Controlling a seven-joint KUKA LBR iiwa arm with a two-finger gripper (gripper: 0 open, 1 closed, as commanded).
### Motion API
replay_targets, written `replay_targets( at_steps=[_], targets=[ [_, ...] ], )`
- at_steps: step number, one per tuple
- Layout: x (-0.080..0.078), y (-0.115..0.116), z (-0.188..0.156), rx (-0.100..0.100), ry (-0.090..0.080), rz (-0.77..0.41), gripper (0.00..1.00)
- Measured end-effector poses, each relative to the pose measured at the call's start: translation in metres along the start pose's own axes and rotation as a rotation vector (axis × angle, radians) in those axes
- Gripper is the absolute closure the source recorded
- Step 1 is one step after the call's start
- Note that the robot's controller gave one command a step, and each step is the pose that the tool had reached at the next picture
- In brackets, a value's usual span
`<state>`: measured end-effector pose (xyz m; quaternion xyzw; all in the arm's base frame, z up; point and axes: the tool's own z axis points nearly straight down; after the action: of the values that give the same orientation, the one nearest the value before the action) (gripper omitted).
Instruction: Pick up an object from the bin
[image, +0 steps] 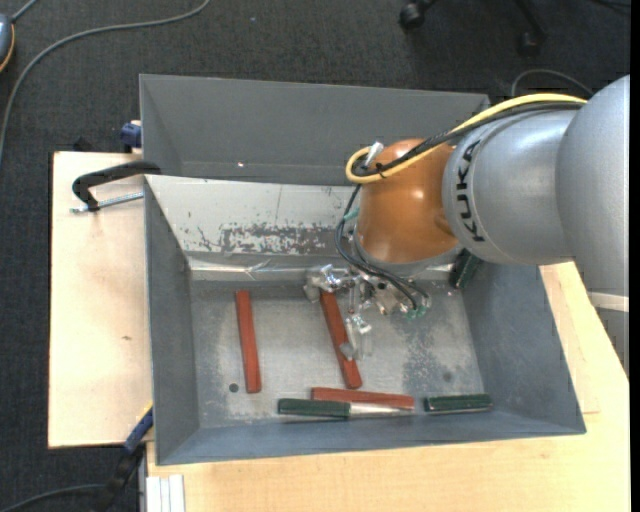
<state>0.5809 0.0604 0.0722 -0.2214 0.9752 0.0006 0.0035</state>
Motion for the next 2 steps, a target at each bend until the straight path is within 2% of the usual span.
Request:
replay_targets(
  at_steps=[1,2],
  targets=[
    [0.002,-0.028,0.000,0.001,0.000,-0.388,0.00],
    [-0.006,-0.016,0.001,-0.003,0.001,-0.949,0.00]
  ],
)
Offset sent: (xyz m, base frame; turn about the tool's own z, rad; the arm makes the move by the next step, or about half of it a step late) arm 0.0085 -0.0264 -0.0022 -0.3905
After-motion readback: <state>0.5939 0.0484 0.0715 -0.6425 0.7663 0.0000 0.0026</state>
